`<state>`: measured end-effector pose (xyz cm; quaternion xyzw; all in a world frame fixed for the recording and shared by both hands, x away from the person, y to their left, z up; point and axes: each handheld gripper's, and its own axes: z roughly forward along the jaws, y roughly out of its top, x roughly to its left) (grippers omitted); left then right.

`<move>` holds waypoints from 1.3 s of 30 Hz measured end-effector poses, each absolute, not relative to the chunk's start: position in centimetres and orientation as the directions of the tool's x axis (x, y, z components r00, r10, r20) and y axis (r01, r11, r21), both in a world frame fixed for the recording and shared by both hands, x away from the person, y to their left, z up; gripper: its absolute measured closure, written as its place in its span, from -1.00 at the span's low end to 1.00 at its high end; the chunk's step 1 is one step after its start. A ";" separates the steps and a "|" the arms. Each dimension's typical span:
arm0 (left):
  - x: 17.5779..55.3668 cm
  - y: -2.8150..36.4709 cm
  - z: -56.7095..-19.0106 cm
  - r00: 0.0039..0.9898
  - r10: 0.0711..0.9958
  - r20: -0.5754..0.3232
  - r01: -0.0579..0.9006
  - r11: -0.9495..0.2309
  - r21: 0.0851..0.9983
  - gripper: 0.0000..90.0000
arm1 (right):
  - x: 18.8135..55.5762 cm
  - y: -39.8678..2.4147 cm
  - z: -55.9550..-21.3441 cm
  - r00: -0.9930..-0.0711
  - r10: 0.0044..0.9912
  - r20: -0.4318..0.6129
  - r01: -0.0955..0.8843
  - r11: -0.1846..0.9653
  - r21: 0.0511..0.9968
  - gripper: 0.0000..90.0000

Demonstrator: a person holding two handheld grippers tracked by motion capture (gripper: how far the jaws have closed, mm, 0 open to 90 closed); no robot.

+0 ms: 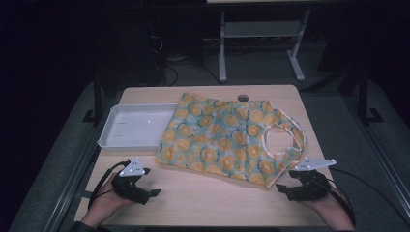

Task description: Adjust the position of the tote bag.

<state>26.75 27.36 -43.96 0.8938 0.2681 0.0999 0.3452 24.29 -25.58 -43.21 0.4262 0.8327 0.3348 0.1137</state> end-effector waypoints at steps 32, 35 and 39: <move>26.7 27.0 -44.2 0.845 0.534 -0.017 0.412 -0.630 0.658 -0.66 | 30.1 -21.1 -44.3 -0.743 0.666 0.064 0.563 0.570 0.598 0.98; 26.6 27.2 -44.2 0.847 0.531 -0.012 0.407 -0.634 0.657 -0.66 | 30.3 -20.9 -44.6 -0.748 0.661 0.066 0.563 0.578 0.591 0.98; 26.5 27.2 -44.2 0.848 0.531 -0.010 0.407 -0.637 0.654 -0.66 | 30.7 -20.5 -45.2 -0.758 0.649 0.054 0.562 0.610 0.558 0.99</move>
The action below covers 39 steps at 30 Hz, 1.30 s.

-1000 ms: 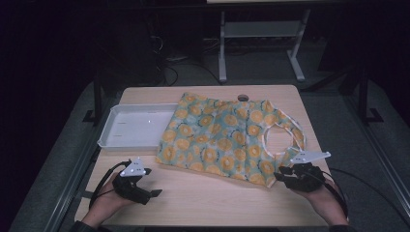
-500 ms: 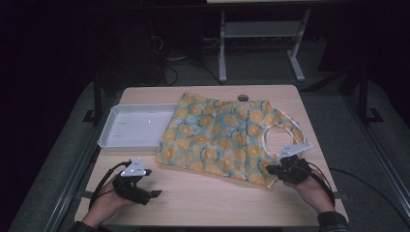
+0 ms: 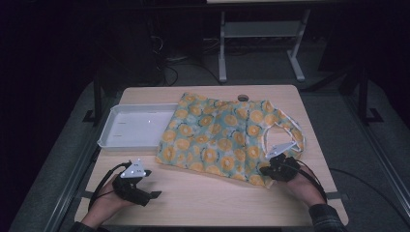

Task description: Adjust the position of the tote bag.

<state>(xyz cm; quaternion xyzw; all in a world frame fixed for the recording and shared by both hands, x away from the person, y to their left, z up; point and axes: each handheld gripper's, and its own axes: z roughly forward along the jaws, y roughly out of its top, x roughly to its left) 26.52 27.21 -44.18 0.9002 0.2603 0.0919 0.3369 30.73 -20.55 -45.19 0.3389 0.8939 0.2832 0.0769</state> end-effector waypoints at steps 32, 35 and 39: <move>26.5 27.1 -44.3 0.853 0.522 -0.008 0.404 -0.650 0.643 -0.66 | 28.6 -16.6 -45.4 -0.865 0.491 0.105 0.465 0.705 0.535 0.99; 26.5 27.1 -44.3 0.853 0.522 -0.006 0.403 -0.651 0.643 -0.66 | 28.5 -16.2 -45.4 -0.872 0.479 0.101 0.453 0.712 0.537 0.99; 26.5 27.0 -44.3 0.854 0.520 -0.005 0.401 -0.653 0.642 -0.66 | 28.3 -15.3 -45.4 -0.883 0.459 0.102 0.437 0.720 0.539 0.99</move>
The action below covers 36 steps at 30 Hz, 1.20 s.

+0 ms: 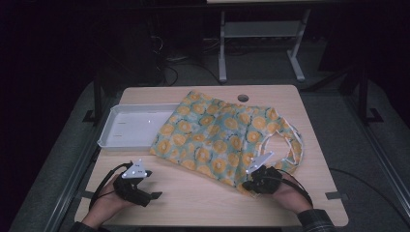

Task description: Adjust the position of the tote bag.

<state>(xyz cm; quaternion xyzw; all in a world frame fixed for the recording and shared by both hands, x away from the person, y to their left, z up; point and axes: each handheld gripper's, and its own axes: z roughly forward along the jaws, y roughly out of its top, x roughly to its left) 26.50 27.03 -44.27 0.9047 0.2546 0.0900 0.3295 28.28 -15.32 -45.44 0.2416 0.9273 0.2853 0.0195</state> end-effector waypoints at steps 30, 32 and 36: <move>26.4 26.1 -43.8 0.859 0.511 -0.024 0.401 -0.642 0.654 -0.35 | 27.5 -8.6 -44.2 -0.934 0.350 0.069 0.319 0.732 0.603 0.99; 26.4 25.6 -43.4 0.862 0.507 -0.030 0.398 -0.637 0.660 -0.15 | 27.5 -9.5 -43.6 -0.921 0.384 0.071 0.343 0.710 0.615 0.99; 26.5 24.2 -42.8 0.871 0.489 -0.058 0.388 -0.609 0.692 0.28 | 27.9 -11.5 -42.8 -0.891 0.447 0.078 0.394 0.678 0.620 0.89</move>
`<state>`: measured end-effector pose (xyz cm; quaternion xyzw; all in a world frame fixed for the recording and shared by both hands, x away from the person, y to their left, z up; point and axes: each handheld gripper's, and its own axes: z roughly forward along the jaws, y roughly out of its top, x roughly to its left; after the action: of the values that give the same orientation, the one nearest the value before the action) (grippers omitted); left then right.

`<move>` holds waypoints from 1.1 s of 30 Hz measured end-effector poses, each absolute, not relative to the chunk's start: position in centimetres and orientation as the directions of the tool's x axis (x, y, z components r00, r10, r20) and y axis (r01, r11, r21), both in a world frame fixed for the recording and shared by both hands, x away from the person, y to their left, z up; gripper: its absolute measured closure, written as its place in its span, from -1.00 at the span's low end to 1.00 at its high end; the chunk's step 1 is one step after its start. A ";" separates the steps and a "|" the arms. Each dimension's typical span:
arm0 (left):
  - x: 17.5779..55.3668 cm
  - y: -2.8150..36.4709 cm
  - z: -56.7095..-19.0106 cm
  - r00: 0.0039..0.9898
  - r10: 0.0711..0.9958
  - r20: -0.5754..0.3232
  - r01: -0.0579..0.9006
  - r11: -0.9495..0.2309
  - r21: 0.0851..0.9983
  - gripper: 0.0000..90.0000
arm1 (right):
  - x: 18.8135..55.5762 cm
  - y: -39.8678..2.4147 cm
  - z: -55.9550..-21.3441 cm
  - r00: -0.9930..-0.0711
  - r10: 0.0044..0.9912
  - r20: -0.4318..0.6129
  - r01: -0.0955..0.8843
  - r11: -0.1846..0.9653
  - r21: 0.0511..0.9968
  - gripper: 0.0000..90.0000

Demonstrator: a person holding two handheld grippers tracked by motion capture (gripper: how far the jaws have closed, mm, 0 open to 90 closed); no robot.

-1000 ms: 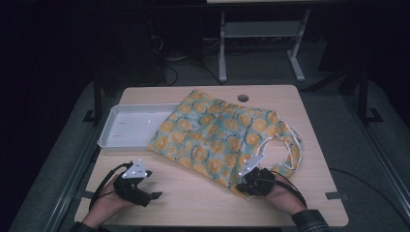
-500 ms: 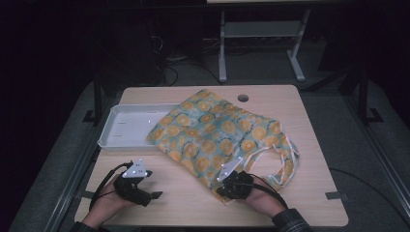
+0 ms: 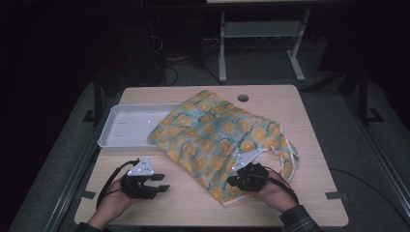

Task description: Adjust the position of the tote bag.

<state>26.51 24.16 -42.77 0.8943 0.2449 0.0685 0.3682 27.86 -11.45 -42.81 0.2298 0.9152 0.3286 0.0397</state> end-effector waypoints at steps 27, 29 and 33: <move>26.6 9.3 -43.8 0.965 0.230 -0.128 0.255 -0.699 0.669 0.99 | 33.1 -20.8 -40.7 -0.716 0.697 0.040 0.551 0.528 0.647 0.26; 26.6 8.7 -44.1 0.966 0.224 -0.128 0.251 -0.706 0.662 0.99 | 33.9 -21.5 -40.7 -0.700 0.713 0.043 0.560 0.511 0.652 0.24; 26.6 7.8 -44.8 0.969 0.214 -0.120 0.240 -0.724 0.646 0.99 | 36.0 -22.8 -40.7 -0.658 0.751 0.056 0.594 0.472 0.652 0.19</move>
<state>26.58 7.79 -44.79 0.9283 0.1222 -0.0183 0.3506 36.04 -22.82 -40.73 0.3957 0.8494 0.3280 0.1199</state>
